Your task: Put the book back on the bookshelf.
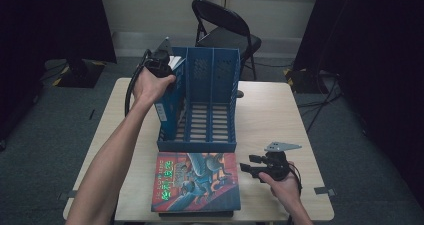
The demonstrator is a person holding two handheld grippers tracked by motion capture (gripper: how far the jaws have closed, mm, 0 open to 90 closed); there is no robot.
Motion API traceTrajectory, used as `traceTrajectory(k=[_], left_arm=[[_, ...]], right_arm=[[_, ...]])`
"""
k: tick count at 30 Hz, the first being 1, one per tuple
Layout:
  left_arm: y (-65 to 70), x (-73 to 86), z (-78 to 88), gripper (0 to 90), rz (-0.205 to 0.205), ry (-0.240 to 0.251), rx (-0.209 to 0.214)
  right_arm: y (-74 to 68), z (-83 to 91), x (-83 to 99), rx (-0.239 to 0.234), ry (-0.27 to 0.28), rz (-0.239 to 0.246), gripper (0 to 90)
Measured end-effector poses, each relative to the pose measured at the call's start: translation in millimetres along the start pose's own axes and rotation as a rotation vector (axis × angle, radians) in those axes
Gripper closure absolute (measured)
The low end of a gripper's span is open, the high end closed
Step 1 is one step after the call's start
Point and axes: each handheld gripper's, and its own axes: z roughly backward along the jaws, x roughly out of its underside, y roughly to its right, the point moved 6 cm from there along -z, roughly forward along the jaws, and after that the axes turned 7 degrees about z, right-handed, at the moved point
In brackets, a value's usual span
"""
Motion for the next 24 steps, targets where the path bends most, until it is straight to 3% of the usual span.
traceTrajectory(k=[2, 3, 12, 18, 24], left_arm=[[1.1, -0.1, -2.1, 61.3, -0.001, -0.005, -0.004], [3.3, -0.3, -5.7, 61.2, 0.004, -0.012, -0.015], [2.3, -0.4, -10.3, 60.9, 0.019, -0.014, -0.013], [-1.3, 1.1, -10.6, 60.1, 0.028, 0.006, -0.002], [-2.1, 5.9, -5.8, 57.7, 0.003, 0.043, 0.014]], right_arm=[[0.2, -0.1, 0.2, -0.001, -0.001, 0.002, 42.2], [1.2, 0.2, 0.4, 0.02, 0.004, 0.006, 42.5], [1.5, 2.1, 1.6, 0.021, 0.008, 0.01, 43.1], [-1.0, 2.9, 1.3, 0.021, 0.008, 0.015, 42.2], [-2.6, 1.5, 2.4, 0.015, -0.002, 0.023, 42.1]])
